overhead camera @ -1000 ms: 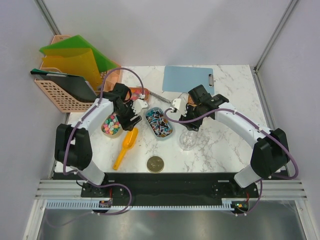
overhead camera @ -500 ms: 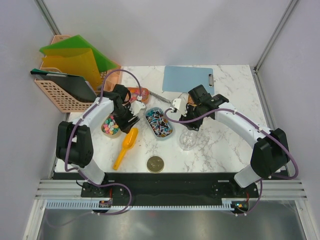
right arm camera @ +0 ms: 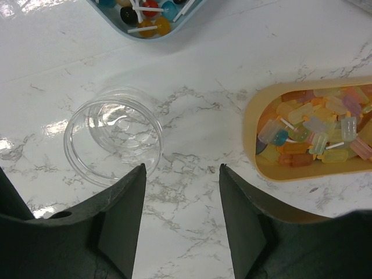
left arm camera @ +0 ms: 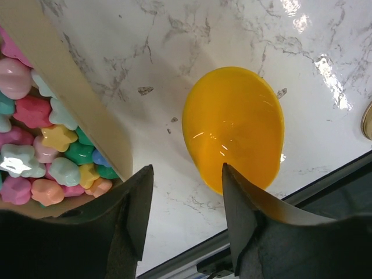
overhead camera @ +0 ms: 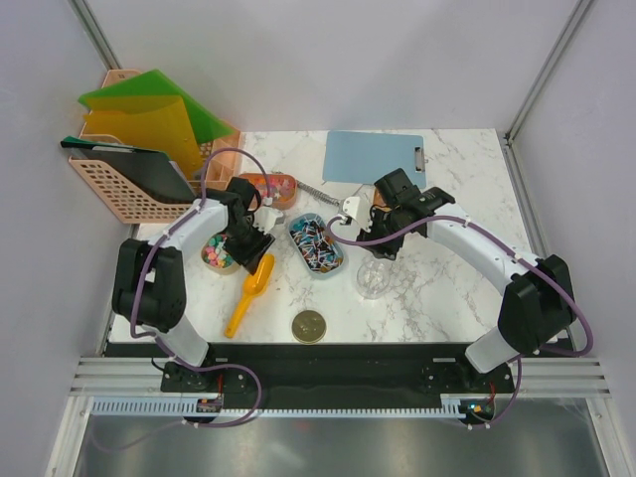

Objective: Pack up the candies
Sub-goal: Pick up the spatula from the center of the board.

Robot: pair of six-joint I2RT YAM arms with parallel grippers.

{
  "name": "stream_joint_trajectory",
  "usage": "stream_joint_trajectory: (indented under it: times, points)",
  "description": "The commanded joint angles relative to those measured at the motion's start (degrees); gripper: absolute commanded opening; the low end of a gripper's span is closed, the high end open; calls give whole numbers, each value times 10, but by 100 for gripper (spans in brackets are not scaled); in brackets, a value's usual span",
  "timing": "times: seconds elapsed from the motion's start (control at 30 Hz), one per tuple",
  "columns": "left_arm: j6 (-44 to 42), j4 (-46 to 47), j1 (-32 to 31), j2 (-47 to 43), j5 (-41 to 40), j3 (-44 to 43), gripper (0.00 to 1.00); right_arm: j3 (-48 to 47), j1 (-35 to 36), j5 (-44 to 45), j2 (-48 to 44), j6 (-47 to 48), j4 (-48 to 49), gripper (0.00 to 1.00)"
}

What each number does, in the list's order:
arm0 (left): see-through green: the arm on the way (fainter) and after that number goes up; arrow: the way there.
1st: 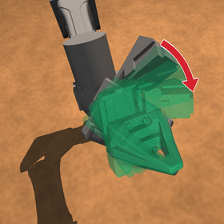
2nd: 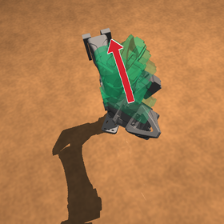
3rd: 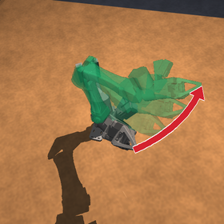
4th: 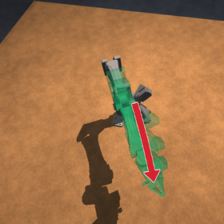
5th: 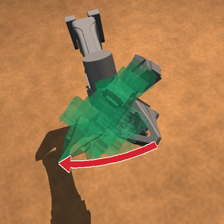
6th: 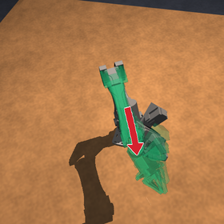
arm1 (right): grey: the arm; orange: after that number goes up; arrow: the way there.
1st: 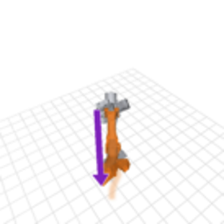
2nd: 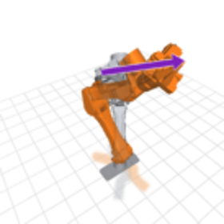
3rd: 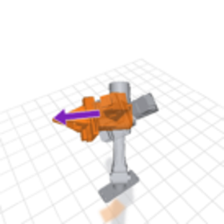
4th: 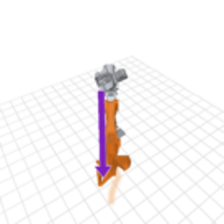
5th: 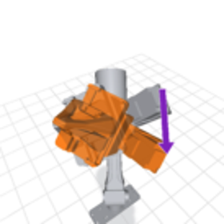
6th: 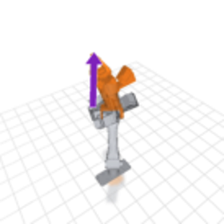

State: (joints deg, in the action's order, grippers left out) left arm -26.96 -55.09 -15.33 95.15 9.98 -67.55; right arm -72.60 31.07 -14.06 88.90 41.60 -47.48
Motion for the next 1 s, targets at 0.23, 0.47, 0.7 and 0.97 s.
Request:
stream_joint_trajectory:
  times: [0.23, 0.47, 0.7, 0.97]
  points:
    - [50, 42, 1, 21, 6, 35, 35, -22, 0, 7, -4, 1, -2, 60]
    - [57, 31, -2, 21, 40, 18, 8, -26, 0, 15, -4, 1, -2, 59]
    - [87, -51, -7, 71, 69, -144, 2, -33, 0, 60, -35, -13, 34, 59]
    - [261, -87, -6, 205, 47, -440, 2, 60, 0, 239, -114, -99, 322, 60]
